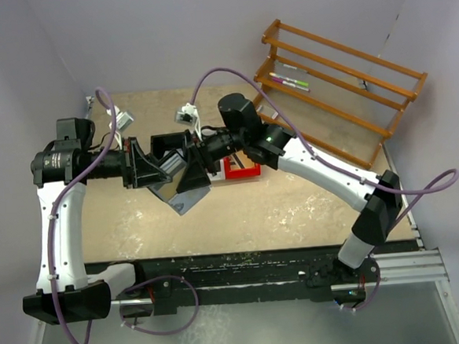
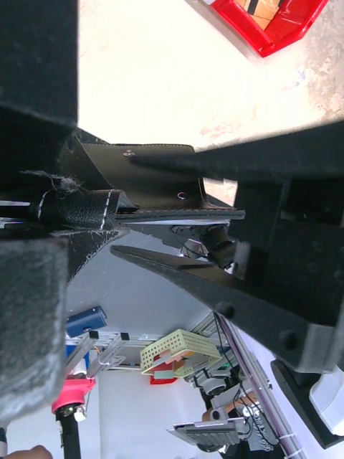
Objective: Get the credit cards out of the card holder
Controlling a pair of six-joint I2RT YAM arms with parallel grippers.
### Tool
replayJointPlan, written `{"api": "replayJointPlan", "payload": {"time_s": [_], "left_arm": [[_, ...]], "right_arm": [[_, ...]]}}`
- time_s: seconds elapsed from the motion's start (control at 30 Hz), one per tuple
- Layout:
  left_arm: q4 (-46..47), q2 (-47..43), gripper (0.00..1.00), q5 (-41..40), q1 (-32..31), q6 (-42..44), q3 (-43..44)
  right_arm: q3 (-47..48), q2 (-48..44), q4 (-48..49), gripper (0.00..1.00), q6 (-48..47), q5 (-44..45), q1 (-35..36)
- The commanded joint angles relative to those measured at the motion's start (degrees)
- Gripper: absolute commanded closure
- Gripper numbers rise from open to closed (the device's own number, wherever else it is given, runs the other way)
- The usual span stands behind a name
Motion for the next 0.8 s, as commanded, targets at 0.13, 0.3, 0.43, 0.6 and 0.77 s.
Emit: {"api": "replayJointPlan", "payload": {"time_s": [0.13, 0.3, 0.43, 0.6, 0.77], "left_arm": [[-3.2, 0.08, 0.98, 3.43, 0.11, 6.02, 1.9], [-2.38, 0.1, 0.76, 3.19, 0.11, 5.63, 1.78], [2.55, -0.98, 0.31, 2.14, 0.14, 1.17, 0.68], [21.27, -6.57, 0.23, -0.07, 0.14, -16.63, -7.02], [41.21, -12.76, 0.34, -0.01, 0.14, -35.2, -17.36]], "right_arm": [[-1.48, -5.21, 7.44, 0.87, 3.19, -7.11, -0.26], [-2.23, -4.94, 9.27, 1.0, 4.78, -5.41, -0.36], [-7.49, -7.4, 20.01, 1.0, 13.0, 0.62, -1.85], [-20.17, -13.25, 45.76, 1.0, 31.43, 14.97, -3.13], [-26.94, -14.76, 58.83, 1.0, 41.03, 26.01, -1.53]]}}
